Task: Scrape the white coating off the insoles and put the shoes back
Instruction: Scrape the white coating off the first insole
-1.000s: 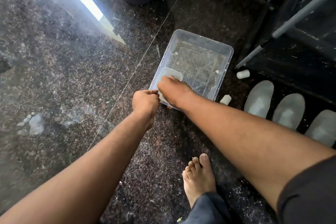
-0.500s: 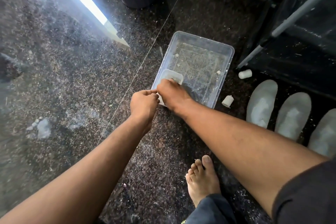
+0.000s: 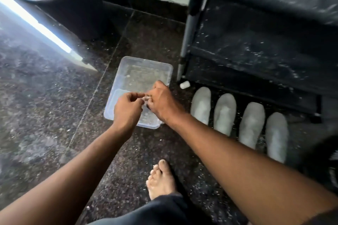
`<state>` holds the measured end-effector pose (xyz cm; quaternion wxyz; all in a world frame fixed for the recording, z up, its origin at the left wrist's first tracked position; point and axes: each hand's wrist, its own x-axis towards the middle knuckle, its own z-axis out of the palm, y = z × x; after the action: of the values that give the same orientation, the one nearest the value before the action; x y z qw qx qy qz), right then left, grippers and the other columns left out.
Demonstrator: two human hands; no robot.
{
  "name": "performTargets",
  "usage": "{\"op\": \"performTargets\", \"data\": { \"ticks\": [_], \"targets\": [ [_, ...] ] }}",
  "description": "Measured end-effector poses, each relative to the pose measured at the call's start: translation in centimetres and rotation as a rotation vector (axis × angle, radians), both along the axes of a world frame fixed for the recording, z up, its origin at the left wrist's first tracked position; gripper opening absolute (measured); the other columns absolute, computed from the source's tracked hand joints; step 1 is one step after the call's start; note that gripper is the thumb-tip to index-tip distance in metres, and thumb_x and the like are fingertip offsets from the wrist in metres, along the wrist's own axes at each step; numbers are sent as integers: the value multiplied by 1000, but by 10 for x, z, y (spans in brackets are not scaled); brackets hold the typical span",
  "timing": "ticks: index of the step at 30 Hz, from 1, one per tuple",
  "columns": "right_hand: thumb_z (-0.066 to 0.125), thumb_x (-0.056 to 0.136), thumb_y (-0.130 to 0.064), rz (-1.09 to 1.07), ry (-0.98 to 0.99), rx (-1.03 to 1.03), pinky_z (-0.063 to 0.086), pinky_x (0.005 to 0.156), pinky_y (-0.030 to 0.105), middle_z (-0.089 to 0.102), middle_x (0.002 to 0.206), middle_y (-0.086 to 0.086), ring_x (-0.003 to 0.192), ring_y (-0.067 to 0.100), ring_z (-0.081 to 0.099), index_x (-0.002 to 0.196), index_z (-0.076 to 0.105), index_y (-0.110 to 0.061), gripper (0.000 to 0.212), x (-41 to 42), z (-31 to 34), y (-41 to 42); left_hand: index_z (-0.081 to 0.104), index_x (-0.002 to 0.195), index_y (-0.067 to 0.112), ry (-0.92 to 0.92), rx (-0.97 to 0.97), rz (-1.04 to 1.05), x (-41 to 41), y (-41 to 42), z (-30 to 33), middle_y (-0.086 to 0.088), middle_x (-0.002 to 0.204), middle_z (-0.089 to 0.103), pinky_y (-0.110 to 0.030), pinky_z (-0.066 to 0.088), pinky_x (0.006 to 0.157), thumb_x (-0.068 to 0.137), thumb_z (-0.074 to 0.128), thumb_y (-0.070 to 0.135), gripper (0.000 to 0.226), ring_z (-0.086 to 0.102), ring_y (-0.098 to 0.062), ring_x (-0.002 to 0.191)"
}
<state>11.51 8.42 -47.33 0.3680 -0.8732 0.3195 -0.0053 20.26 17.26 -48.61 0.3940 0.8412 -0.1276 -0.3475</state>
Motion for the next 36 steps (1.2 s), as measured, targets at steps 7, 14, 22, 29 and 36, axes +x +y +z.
{"op": "performTargets", "data": {
  "ticks": [7,14,22,29,36],
  "targets": [
    [68,76,-2,-319,-33,-14,27,52,34,36,50,7,51,19,37,49,48,-6,34,-117,2,-32,75,88,21,16,152,-393,-92,-22,-20,-1,82,71,-28,42,69,91,66,14,12,63,-18,79],
    [69,82,-5,-624,-8,164,56,60,36,75,78,11,63,20,70,91,78,-2,13,-190,14,-54,64,112,3,12,281,-507,-140,-55,-58,-12,101,68,-33,49,78,90,73,14,26,65,-30,99],
    [70,82,-2,-740,-11,273,47,46,11,68,71,3,43,-3,58,101,77,-4,21,-219,-2,-72,55,124,1,-73,381,-208,-161,-65,-88,-21,131,56,-50,48,104,98,57,15,30,57,-43,120],
    [69,83,0,-758,18,329,46,44,10,68,77,1,42,-4,59,101,75,-3,20,-216,-14,-71,66,111,-1,-39,428,-140,-159,-66,-89,-22,114,66,-51,58,93,94,64,16,24,65,-43,109],
    [69,84,0,-727,41,309,60,63,36,73,84,6,60,19,71,92,76,-2,12,-208,-10,-65,77,101,9,138,412,43,-159,-66,-92,-12,101,75,-41,64,86,80,77,20,24,74,-29,92]
  ]
}}
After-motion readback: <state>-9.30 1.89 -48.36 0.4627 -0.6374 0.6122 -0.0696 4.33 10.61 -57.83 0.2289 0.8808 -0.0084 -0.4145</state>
